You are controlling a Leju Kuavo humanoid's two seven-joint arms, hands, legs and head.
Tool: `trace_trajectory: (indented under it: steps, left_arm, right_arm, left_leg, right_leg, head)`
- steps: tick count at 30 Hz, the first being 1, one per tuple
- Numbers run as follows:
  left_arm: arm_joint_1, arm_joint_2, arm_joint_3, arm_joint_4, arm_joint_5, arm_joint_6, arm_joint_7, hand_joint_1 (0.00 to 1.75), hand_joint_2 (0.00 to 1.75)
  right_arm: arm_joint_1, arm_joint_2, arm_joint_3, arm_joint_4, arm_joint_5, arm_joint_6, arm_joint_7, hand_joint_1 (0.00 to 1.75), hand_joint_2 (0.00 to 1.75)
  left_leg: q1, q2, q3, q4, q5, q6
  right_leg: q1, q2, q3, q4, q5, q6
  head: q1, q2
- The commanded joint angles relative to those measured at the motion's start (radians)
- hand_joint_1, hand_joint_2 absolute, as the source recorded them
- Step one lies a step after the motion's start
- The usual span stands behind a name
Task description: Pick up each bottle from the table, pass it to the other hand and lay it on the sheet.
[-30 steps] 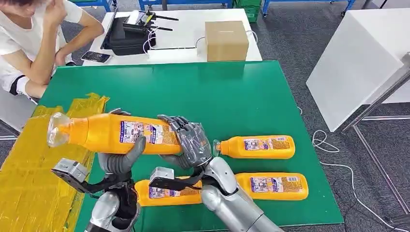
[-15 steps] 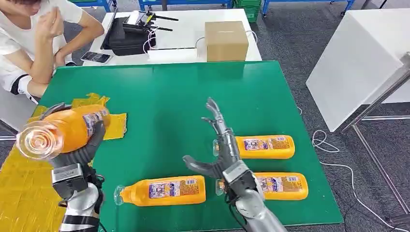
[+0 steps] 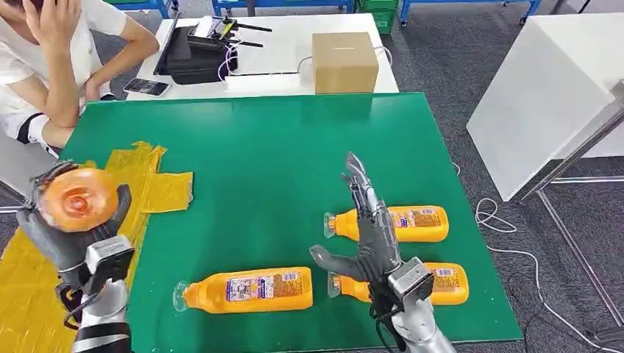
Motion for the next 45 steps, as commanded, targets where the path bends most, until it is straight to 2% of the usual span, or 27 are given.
trace_trajectory:
  steps: [1,9,11,12,13,14,15,17,18,19,20,24,28,29,32,33,35,36,40,41,42,45]
  left_arm:
    - [0.103,0.121,0.197,-0.056,-0.688,-0.001,0.166,1.75,1.75]
    - [0.103,0.121,0.197,-0.056,-0.688,-0.001,0.166,1.75,1.75]
    - [0.148,0.228,0.193,0.009,-0.688,-0.001,0.236,1.75,1.75]
    - [0.183,0.363,0.100,0.121,-0.688,-0.001,0.411,1.75,1.75]
    - [0.085,0.652,-0.403,0.452,-0.688,-0.001,0.914,1.75,1.75]
    - [0.051,0.613,-0.506,0.599,-0.688,-0.001,1.082,1.75,1.75]
    - [0.051,0.613,-0.506,0.599,-0.688,-0.001,1.082,1.75,1.75]
    - [0.028,0.604,-0.496,0.679,-0.688,-0.001,1.067,1.75,1.75]
    - [0.021,0.596,-0.478,0.712,-0.688,-0.001,1.046,1.75,1.75]
    - [0.021,0.592,-0.451,0.733,-0.686,-0.001,1.023,1.75,1.75]
    - [-0.011,0.550,-0.397,0.842,-0.662,-0.001,0.973,1.75,1.75]
    - [-0.037,0.526,-0.310,0.944,-0.688,-0.001,0.919,1.75,1.75]
    - [-0.059,0.527,-0.295,1.020,-0.665,-0.001,0.900,1.75,1.75]
    - [-0.115,0.566,-0.400,1.151,-0.688,-0.001,0.984,1.75,1.75]
    - [-0.199,0.571,-0.324,1.196,-0.646,-0.001,0.847,1.75,1.75]
    - [-0.267,0.539,-0.233,1.250,-0.491,-0.001,0.641,1.75,1.75]
    - [-0.343,0.538,-0.245,1.291,-0.506,-0.004,0.599,1.75,1.75]
    - [-0.381,0.534,-0.235,1.299,-0.479,-0.008,0.537,1.75,1.75]
    - [-0.433,0.550,-0.279,1.308,-0.527,-0.010,0.527,1.75,1.75]
    - [-0.437,0.554,-0.294,1.302,-0.545,-0.001,0.526,1.75,1.75]
    - [-0.438,0.553,-0.295,1.303,-0.546,-0.002,0.528,1.75,1.75]
    - [-0.438,0.553,-0.295,1.303,-0.546,-0.002,0.528,1.75,1.75]
  right_arm:
    - [0.038,-0.100,-0.017,-0.011,0.016,-0.043,-0.040,0.00,1.75]
    - [0.038,-0.100,-0.017,-0.011,0.016,-0.043,-0.040,0.00,1.75]
    - [0.045,-0.103,-0.020,-0.023,0.026,-0.055,-0.043,0.00,1.75]
    - [0.055,-0.103,-0.025,-0.035,0.062,-0.085,-0.045,0.00,1.75]
    - [0.065,-0.103,-0.026,-0.053,0.104,-0.105,-0.043,0.00,1.75]
    - [0.065,-0.104,-0.025,-0.058,0.107,-0.094,-0.038,0.00,1.75]
    - [0.065,-0.104,-0.025,-0.058,0.107,-0.094,-0.038,0.00,1.75]
    - [0.062,-0.103,-0.023,-0.061,0.109,-0.090,-0.036,0.00,1.75]
    - [0.060,-0.101,-0.024,-0.062,0.110,-0.089,-0.033,0.00,1.75]
    - [0.059,-0.100,-0.025,-0.060,0.111,-0.086,-0.033,0.00,1.75]
    - [0.052,-0.098,-0.026,-0.055,0.112,-0.073,-0.026,0.00,1.75]
    - [0.040,-0.103,-0.017,-0.043,0.111,-0.067,-0.034,0.00,1.75]
    - [0.036,-0.110,-0.011,-0.037,0.097,-0.074,-0.047,0.00,1.75]
    - [0.020,-0.115,0.001,-0.024,0.072,-0.045,-0.044,0.00,1.75]
    - [-0.022,-0.096,0.034,0.031,0.062,-0.023,-0.038,0.00,1.75]
    - [-0.031,-0.087,0.040,0.045,0.062,-0.023,-0.037,0.00,1.75]
    - [-0.041,-0.081,0.046,0.057,0.061,-0.020,-0.036,0.00,1.75]
    - [-0.045,-0.078,0.050,0.063,0.059,-0.016,-0.034,0.00,1.75]
    - [-0.058,-0.073,0.061,0.078,0.056,-0.003,-0.031,0.00,1.75]
    - [-0.060,-0.072,0.063,0.083,0.056,-0.001,-0.030,0.00,1.75]
    - [-0.061,-0.071,0.063,0.084,0.056,-0.002,-0.030,0.00,1.75]
    - [-0.061,-0.071,0.063,0.084,0.056,-0.002,-0.030,0.00,1.75]
  left_leg:
    - [0.001,0.006,0.006,-0.004,-0.002,-0.001]
    - [0.001,0.000,0.001,-0.001,-0.001,-0.001]
    - [0.003,0.001,0.003,-0.001,-0.001,-0.002]
    - [0.001,0.003,0.003,-0.003,-0.001,-0.001]
    - [0.001,0.005,0.004,-0.004,-0.001,-0.002]
    - [0.000,-0.003,0.003,-0.006,0.002,-0.002]
    - [0.000,-0.016,0.004,-0.008,0.005,-0.002]
    - [-0.002,-0.009,0.005,-0.003,0.002,-0.001]
    - [-0.001,-0.010,0.005,-0.004,0.003,-0.003]
    - [-0.001,0.000,0.005,-0.003,0.001,-0.002]
    - [0.001,0.004,0.005,-0.003,0.001,-0.001]
    - [0.003,0.008,0.006,-0.003,0.000,-0.002]
    - [0.003,0.005,0.005,-0.003,0.000,-0.002]
    - [0.002,0.003,0.006,-0.003,0.000,-0.002]
    - [0.002,0.001,0.005,-0.003,0.001,-0.003]
    - [0.002,0.003,0.006,-0.004,0.002,-0.003]
    - [0.003,-0.001,0.003,-0.002,0.003,-0.004]
    - [0.003,-0.001,0.002,-0.001,0.004,-0.004]
    - [0.002,-0.010,0.000,-0.001,0.009,-0.006]
    - [0.005,-0.009,-0.005,-0.001,0.012,-0.007]
    - [0.004,-0.012,0.000,-0.001,0.011,-0.008]
    - [0.005,-0.009,-0.002,-0.002,0.014,-0.009]
  right_leg:
    - [0.001,0.005,0.004,-0.003,0.000,0.000]
    - [0.001,0.000,0.001,-0.001,0.000,0.000]
    - [0.003,0.001,0.003,-0.003,0.000,0.001]
    - [0.000,0.003,0.001,-0.002,0.000,0.000]
    - [0.000,0.005,0.003,-0.003,0.000,0.000]
    - [-0.001,-0.003,0.004,-0.002,-0.001,-0.001]
    - [-0.001,-0.016,0.008,-0.005,-0.001,-0.001]
    - [0.000,-0.010,0.000,-0.002,-0.002,0.000]
    - [0.002,-0.011,0.002,-0.003,-0.001,0.000]
    - [0.002,-0.002,0.000,-0.002,0.000,0.000]
    - [0.001,0.002,0.001,-0.002,0.000,0.000]
    - [0.002,0.006,0.003,-0.002,0.000,0.000]
    - [0.002,0.004,0.004,-0.002,0.000,0.000]
    - [0.001,0.003,0.005,-0.002,0.000,0.000]
    - [0.001,0.001,0.006,-0.003,0.002,-0.001]
    - [0.000,0.003,0.006,-0.003,0.003,-0.001]
    - [0.000,-0.002,0.005,-0.002,0.003,-0.002]
    - [0.001,-0.002,0.004,-0.002,0.005,-0.002]
    - [0.002,-0.009,0.004,-0.001,0.005,-0.005]
    - [0.004,-0.009,0.000,-0.003,0.008,-0.005]
    - [0.003,-0.011,0.004,-0.001,0.006,-0.008]
    - [0.005,-0.008,0.002,-0.002,0.008,-0.007]
  head:
    - [0.000,0.000]
    - [0.000,0.000]
    - [0.000,0.000]
    - [0.000,0.000]
    - [0.001,0.000]
    - [0.001,0.000]
    - [0.000,0.000]
    - [0.000,0.000]
    - [-0.001,0.000]
    - [-0.003,0.000]
    - [-0.003,0.000]
    - [-0.002,0.000]
    - [-0.002,0.000]
    - [-0.002,0.000]
    - [-0.002,0.000]
    - [-0.002,0.000]
    - [-0.002,0.000]
    - [-0.002,0.000]
    - [-0.002,0.000]
    - [-0.002,0.000]
    - [-0.002,0.000]
    - [-0.002,0.000]
